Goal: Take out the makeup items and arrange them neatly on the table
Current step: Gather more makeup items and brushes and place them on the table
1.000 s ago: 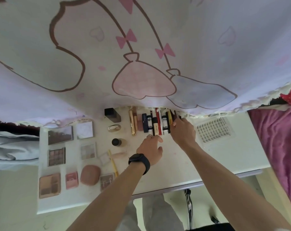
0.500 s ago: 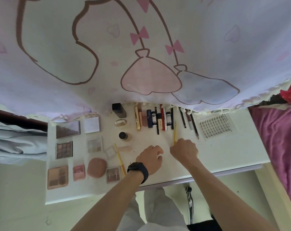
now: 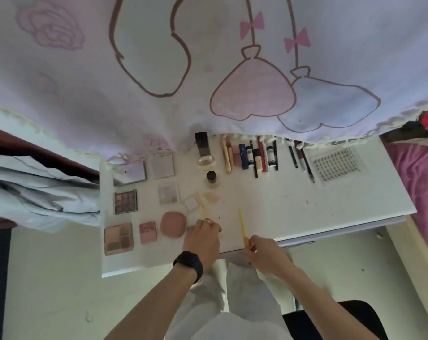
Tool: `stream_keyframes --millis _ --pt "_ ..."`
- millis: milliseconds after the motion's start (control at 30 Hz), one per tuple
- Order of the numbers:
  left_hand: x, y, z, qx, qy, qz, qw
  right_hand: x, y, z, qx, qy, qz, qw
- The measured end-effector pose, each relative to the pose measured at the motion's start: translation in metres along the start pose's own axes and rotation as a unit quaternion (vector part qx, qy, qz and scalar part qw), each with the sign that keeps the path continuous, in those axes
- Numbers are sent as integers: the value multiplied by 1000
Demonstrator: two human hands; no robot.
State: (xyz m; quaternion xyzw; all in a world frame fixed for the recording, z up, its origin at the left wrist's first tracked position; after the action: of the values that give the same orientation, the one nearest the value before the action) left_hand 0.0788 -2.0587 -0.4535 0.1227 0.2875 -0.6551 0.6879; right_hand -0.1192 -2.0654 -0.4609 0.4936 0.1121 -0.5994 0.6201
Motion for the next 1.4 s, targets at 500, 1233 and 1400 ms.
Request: stream_keyframes --millis 500,1233,1400 --pt "-13 61 -11 112 -52 -102 987 42 66 -41 -36 -120 59 990" --pt "-7 57 18 137 38 -136 981 9 61 -64 31 -217 21 975" --pt "-8 42 30 157 29 -228 961 -36 58 -74 121 -264 -27 956"
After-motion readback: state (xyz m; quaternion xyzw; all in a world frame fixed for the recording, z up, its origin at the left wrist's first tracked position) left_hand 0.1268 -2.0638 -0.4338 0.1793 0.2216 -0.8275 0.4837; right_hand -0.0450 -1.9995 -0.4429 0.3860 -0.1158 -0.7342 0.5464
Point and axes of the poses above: each hand's wrist, its own x-axis towards the middle knuckle, its own z-axis out of the back of the hand, y = z × x, the point moved 1 cm from there along x, towards the middle knuckle, and after that the axes turned 5 degrees about z, right-handed, at the moved point
